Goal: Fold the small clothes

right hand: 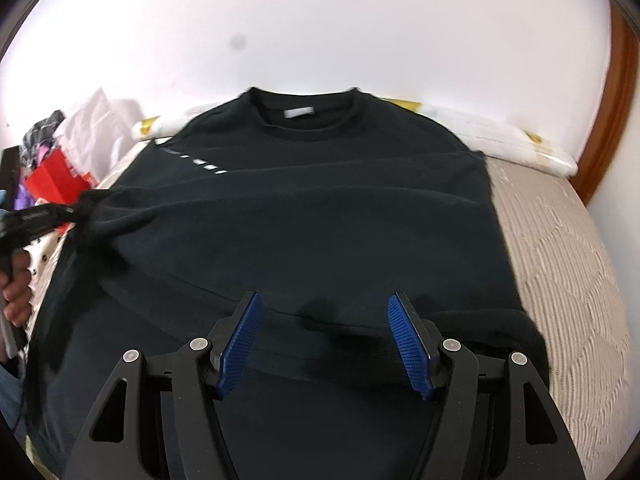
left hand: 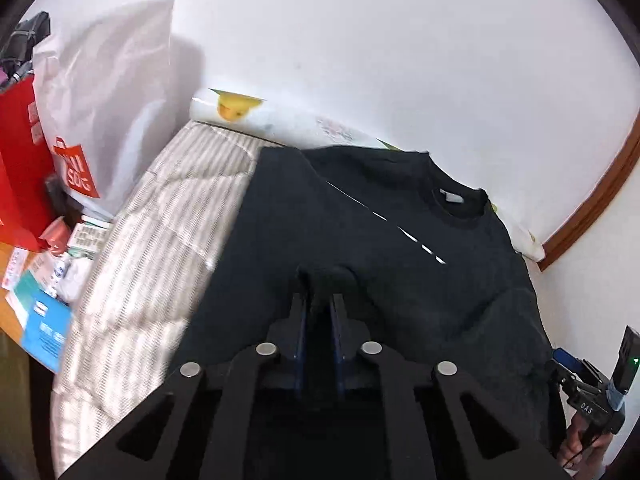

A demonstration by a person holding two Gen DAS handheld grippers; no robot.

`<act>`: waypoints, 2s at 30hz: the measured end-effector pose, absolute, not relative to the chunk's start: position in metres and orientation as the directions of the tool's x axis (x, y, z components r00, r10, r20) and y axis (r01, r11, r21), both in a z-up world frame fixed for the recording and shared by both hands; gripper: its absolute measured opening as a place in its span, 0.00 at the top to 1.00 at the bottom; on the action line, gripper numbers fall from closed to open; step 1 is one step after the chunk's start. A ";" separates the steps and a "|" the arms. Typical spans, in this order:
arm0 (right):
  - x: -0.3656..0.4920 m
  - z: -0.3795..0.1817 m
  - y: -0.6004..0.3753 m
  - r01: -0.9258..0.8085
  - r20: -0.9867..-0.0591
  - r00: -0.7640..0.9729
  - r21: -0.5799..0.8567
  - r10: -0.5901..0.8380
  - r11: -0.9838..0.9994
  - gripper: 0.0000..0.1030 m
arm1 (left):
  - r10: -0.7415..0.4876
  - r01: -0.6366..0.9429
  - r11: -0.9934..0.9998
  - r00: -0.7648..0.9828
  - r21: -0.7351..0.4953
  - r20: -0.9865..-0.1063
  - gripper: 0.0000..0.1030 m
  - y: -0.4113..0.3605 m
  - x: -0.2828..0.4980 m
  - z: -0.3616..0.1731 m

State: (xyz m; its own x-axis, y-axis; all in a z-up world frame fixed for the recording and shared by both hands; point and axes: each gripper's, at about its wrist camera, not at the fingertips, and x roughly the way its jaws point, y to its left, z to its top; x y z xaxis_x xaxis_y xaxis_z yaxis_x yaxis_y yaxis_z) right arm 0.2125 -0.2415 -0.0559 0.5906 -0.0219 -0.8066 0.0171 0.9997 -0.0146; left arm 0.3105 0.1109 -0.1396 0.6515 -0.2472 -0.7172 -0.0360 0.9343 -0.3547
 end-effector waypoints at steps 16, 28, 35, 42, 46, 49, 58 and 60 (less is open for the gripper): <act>0.196 -0.078 -0.345 0.322 -0.832 0.502 -0.074 -0.236 0.944 0.39 | -0.176 -0.061 0.963 0.590 -0.261 -0.788 0.87 0.109 0.295 -0.155; 0.101 -0.036 -0.356 0.333 -0.784 0.558 -0.089 -0.272 0.939 0.39 | -0.102 -0.038 0.986 0.625 -0.160 -0.774 0.87 0.073 0.226 -0.126; 0.058 -0.027 -0.353 0.342 -0.780 0.571 -0.058 -0.256 0.938 0.41 | -0.096 -0.038 0.987 0.635 -0.155 -0.766 0.87 0.060 0.175 -0.117; 0.018 -0.034 -0.335 0.299 -0.802 0.557 -0.051 -0.218 0.953 0.44 | -0.082 -0.033 0.991 0.625 -0.131 -0.777 0.86 0.058 0.128 -0.118; -0.002 -0.042 -0.325 0.282 -0.818 0.547 -0.023 -0.180 0.959 0.44 | -0.076 -0.046 0.990 0.626 -0.134 -0.776 0.77 0.068 0.103 -0.125; -0.018 -0.048 -0.321 0.286 -0.812 0.552 -0.028 -0.188 0.958 0.44 | -0.080 -0.057 0.988 0.620 -0.147 -0.781 0.58 0.079 0.085 -0.135; -0.042 -0.073 -0.322 0.290 -0.825 0.546 0.023 -0.146 0.957 0.44 | -0.141 -0.080 0.970 0.584 -0.230 -0.800 0.51 0.096 0.052 -0.166; -0.045 -0.078 -0.321 0.293 -0.827 0.542 0.023 -0.147 0.956 0.44 | -0.153 -0.085 0.965 0.582 -0.247 -0.799 0.51 0.096 0.049 -0.171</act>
State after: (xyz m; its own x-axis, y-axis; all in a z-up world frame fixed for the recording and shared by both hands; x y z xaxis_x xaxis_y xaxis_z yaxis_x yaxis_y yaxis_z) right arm -0.0446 -0.3213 -0.0777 0.5425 -0.1468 -0.8271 0.2933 0.9557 0.0228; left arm 0.0489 0.0955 -0.1714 0.5818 -0.1530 -0.7988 -0.0854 0.9652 -0.2471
